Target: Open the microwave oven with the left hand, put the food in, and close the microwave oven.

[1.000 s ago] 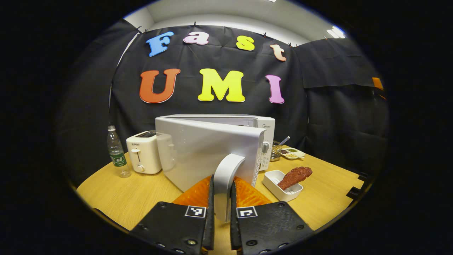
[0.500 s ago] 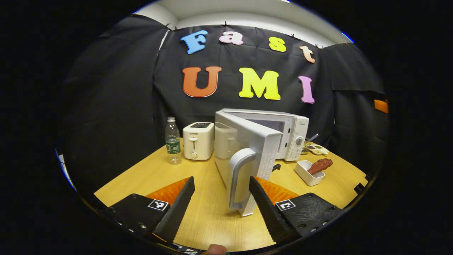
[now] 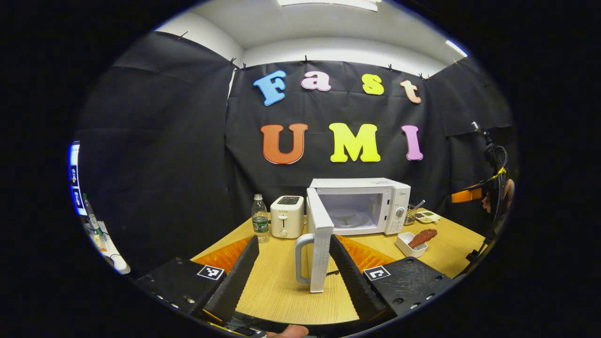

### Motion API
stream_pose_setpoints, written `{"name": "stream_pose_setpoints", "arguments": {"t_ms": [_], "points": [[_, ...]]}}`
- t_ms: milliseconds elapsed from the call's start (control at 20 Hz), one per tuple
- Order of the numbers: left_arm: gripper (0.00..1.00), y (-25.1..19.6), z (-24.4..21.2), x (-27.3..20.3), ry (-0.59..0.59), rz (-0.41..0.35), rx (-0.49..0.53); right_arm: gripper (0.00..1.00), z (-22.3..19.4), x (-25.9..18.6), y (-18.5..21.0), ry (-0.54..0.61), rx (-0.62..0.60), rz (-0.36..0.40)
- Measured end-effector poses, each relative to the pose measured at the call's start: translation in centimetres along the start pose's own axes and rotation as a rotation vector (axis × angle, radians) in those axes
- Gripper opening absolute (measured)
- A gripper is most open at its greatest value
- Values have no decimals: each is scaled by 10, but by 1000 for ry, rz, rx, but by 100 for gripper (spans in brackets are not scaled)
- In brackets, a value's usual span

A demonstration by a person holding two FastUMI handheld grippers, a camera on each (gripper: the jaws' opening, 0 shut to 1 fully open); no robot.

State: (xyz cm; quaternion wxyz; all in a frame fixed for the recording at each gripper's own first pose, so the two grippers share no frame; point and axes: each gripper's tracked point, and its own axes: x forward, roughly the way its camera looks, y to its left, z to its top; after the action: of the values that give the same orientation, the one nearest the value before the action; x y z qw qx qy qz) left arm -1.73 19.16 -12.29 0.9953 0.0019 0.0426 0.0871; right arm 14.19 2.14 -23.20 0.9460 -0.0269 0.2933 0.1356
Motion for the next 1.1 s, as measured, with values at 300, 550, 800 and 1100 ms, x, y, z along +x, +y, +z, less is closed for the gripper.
{"name": "stream_pose_setpoints", "arguments": {"t_ms": [300,550,800,1100], "points": [[92,-20,36,-18,-73,-26,-3,97,-51,68,-17,289,158,128],[92,-31,53,-20,-115,1,17,76,-79,111,-26,416,348,288],[92,-49,46,-15,-100,-17,29,40,-90,133,-12,477,639,492],[93,-57,32,-14,-67,-28,43,12,-93,124,-14,478,628,492]]}}
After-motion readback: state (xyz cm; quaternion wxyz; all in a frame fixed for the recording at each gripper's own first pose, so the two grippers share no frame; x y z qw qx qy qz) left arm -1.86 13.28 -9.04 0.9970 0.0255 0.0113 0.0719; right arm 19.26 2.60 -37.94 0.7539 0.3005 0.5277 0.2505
